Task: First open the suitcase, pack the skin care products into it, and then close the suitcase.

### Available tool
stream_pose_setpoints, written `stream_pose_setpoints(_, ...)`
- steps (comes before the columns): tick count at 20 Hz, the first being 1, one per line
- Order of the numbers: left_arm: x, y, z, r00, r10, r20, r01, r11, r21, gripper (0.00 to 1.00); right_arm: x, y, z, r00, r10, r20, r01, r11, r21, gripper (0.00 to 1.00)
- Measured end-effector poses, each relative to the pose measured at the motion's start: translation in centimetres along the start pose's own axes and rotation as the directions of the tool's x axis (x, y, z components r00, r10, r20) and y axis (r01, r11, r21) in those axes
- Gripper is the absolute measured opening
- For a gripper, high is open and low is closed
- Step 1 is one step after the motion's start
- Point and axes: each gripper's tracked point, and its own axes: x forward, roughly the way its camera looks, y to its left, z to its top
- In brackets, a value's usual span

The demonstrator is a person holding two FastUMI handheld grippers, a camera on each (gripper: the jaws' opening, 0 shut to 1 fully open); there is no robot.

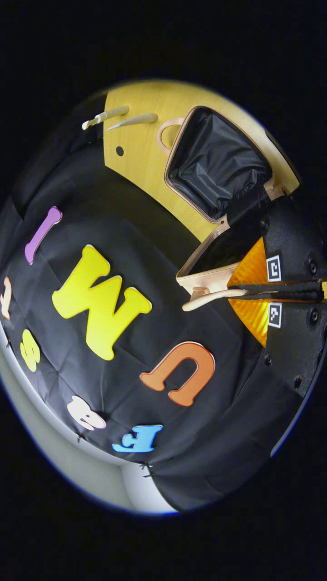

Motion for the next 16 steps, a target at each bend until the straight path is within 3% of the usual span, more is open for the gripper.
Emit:
stream_pose_setpoints(8, 4.1, 4.6, -12.3, 0.999, -0.04, -0.015, 0.038, 0.991, -0.125, 0.02, -1.7, 5.8, 0.4, 1.0, 0.01, -0.028, -0.012, 0.998, -0.067, 0.8)
stream_pose_setpoints(16, 8.2, 1.0, -24.2, 0.971, -0.184, -0.151, 0.149, 0.964, -0.222, 0.03, -3.1, 7.3, -1.1, 0.997, 0.001, -0.073, -0.008, 0.996, -0.091, 0.8)
